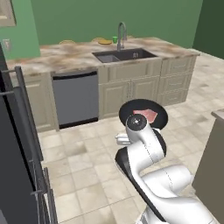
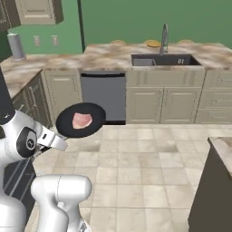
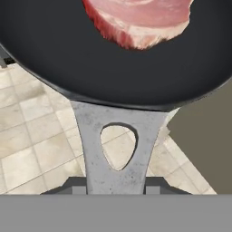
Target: Pick up the pan with the steak in it and place it on the dining table. Then place the steak on the plate.
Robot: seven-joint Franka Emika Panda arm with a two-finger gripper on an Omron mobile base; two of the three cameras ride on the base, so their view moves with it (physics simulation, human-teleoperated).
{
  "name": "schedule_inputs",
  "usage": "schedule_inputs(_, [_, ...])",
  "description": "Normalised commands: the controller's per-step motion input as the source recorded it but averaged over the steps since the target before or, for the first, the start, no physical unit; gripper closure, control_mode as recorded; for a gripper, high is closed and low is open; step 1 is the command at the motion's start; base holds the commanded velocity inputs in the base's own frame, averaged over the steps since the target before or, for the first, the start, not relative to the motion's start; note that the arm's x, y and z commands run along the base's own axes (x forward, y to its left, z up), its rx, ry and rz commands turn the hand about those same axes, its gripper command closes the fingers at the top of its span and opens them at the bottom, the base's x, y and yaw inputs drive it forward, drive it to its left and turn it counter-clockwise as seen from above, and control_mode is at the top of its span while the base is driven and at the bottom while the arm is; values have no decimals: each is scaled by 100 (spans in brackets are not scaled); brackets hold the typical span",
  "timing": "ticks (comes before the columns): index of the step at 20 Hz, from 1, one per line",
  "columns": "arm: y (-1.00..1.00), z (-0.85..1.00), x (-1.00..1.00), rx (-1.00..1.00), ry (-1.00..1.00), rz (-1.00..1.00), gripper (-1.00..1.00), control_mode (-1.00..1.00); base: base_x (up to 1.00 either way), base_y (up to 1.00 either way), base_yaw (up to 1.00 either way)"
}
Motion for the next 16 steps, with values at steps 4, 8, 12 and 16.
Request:
schedule_inputs(4, [0, 0, 0, 0, 0, 0, 100, 100, 100, 5, 0])
schedule_inputs(8, [0, 0, 0, 0, 0, 0, 100, 100, 100, 9, 0])
schedule_inputs(12, [0, 0, 0, 0, 0, 0, 100, 100, 100, 9, 0])
schedule_inputs(16, [0, 0, 0, 0, 0, 0, 100, 100, 100, 6, 0])
